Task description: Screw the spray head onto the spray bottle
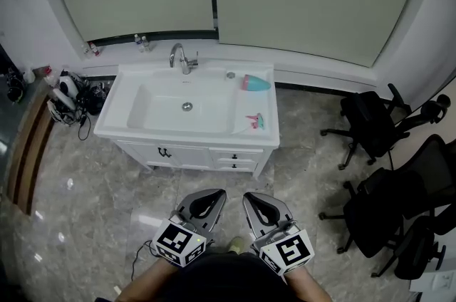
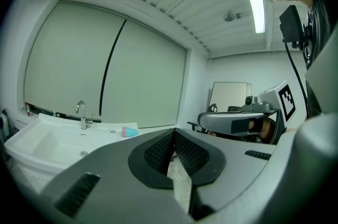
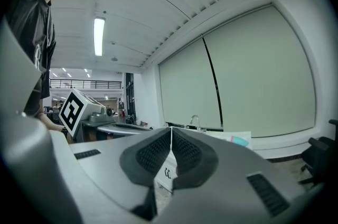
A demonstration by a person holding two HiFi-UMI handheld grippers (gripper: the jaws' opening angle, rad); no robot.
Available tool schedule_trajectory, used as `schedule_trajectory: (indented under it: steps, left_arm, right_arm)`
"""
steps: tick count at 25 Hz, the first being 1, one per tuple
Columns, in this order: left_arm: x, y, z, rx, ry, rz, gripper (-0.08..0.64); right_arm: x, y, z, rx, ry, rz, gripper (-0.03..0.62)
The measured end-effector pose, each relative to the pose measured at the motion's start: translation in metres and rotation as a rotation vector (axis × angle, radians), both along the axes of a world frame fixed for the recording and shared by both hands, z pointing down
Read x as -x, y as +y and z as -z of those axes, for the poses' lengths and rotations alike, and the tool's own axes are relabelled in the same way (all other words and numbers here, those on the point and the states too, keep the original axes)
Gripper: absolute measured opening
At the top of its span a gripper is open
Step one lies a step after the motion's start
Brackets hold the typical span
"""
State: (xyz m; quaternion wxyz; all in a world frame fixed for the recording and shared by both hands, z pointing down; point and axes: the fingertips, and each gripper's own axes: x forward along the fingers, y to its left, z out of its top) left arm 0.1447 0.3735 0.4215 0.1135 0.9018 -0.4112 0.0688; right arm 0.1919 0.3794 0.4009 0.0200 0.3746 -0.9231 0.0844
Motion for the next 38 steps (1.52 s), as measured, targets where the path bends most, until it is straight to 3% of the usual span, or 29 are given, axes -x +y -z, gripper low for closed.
schedule_trajectory:
  steps: [13, 24, 31, 34, 38]
  left_arm:
    - [-0.008, -0.073, -0.013, 0.035, 0.005, -0.045, 0.005]
    - [0.045, -0.265, -0.039, 0.089, 0.042, -0.177, 0.005]
    - [0.073, -0.372, -0.056, 0.135, 0.042, -0.261, 0.005]
    - [0.072, -0.399, -0.069, 0.162, 0.042, -0.279, 0.005]
    - [0.055, -0.433, -0.094, 0.193, 0.018, -0.300, 0.005]
  right_arm:
    - [-0.012, -0.067, -0.013, 0.034, -0.013, -0.056, 0.002]
    - [0.044, -0.244, -0.034, 0.113, 0.028, -0.189, 0.002]
    - [0.078, -0.339, -0.039, 0.167, 0.000, -0.285, 0.002]
    - [0.073, -0.359, -0.055, 0.210, 0.046, -0.317, 0.002]
    - [0.059, -0.393, -0.068, 0.242, 0.006, -0.332, 0.000]
